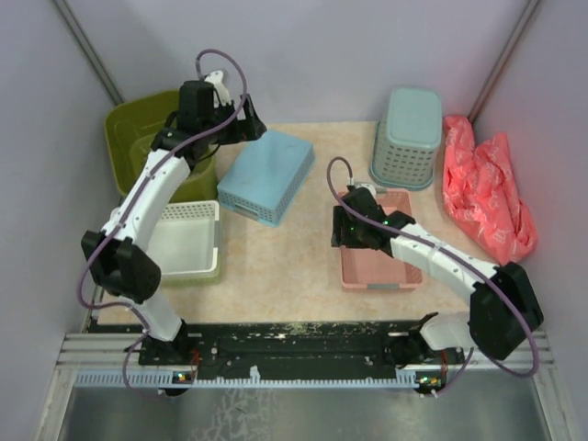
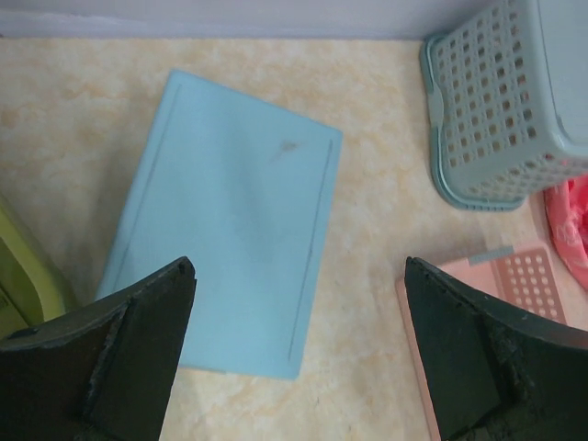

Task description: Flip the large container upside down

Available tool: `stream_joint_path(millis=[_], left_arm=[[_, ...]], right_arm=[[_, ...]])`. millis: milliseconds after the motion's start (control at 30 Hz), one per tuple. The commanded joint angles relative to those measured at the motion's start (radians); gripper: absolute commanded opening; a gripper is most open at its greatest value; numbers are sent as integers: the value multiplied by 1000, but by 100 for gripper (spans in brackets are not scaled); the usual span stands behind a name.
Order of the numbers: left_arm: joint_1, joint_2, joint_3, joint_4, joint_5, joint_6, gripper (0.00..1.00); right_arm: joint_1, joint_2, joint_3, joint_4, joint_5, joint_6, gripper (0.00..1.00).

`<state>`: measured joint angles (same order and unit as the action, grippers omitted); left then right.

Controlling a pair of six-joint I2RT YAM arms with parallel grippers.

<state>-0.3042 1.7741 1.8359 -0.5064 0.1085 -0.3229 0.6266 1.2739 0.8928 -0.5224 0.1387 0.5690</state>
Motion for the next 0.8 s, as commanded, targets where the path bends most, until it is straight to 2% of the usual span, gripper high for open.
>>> stream_joint_path(millis=[0,167,233,300,533,767], left_arm=[[-64,-154,-187,81,-57,28,99],[-95,-279,-348,97,-59,-23,99],[-108,-355,-437,111,-57,-37,99],[-111,-432,-501,115,-78,-47,99],[-110,-579,-459,-26,-141,-38,99],[-109,-658,-397,-45,-166,-42,100]], right_arm=[[29,86,45,78,51,-4,56],[55,180,71,82,65,-35,34],[70,203,112,56,65,-44,20],[81,201,165,26,46,-38,1],[88,74,281,16,-87,57,0],[87,-29,237,292,-315,274,0]])
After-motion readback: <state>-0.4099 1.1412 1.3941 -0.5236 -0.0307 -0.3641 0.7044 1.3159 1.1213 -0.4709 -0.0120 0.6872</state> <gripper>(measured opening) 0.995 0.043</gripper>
